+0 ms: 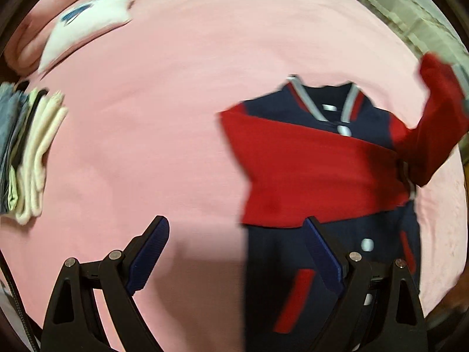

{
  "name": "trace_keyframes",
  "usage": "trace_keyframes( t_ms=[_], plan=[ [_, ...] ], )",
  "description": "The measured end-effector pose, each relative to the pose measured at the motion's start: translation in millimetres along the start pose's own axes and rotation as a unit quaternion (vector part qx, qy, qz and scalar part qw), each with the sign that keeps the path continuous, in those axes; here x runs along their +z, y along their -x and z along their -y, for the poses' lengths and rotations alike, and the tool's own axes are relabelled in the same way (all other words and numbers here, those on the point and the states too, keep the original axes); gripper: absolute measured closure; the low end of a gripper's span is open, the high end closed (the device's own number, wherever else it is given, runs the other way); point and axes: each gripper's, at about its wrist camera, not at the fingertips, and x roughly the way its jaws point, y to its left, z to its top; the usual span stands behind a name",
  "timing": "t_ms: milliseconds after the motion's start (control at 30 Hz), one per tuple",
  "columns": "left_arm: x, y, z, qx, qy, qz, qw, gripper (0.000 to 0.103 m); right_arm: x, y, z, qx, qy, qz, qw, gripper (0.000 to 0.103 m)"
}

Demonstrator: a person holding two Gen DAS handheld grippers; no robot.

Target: Fold large clothes

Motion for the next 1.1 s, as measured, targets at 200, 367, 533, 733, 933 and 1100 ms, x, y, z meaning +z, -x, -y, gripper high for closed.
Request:
trace_keyframes(
  t_ms=[200, 367, 533, 733, 933, 1100],
  plan=[
    [-1.8, -12.1, -48.4, 0.010, 0.029, -0.003, 0.9995, 0.012, -66.9, -69.2, -18.1, -0.005, 0.037, -0.113, 0.993, 0.090],
    [-1.1, -19.2, -55.8, -0.007, 0.043, -0.001, 0.9991, 0.012, -85.0, -76.8, -13.1, -0.015, 0.018, -0.158, 0.987, 0.053],
    [9.9, -22.9, -43.6, -0.085, 0.053, 0.005, 0.9950, 0.012, -74.8, -39.1, -1.0, -0.045, 0.011, -0.116, 0.992, 0.038],
    [32.9, -56.5, -14.4, -0.089, 0.048, -0.022, 0.9946, 0.028, -60.4, -7.7, 45.7, -0.127, -0.025, -0.116, 0.985, 0.038],
    [45.1, -91.6, -6.8, -0.091, 0.087, -0.063, 0.9901, 0.053, -50.5, 4.6, 81.6, -0.165, -0.052, -0.115, 0.978, 0.038],
    [41.6, -89.4, 1.6, -0.057, 0.072, -0.049, 0.9945, 0.087, -29.1, -1.5, 83.7, -0.167, -0.020, -0.111, 0.979, 0.038]
  ],
)
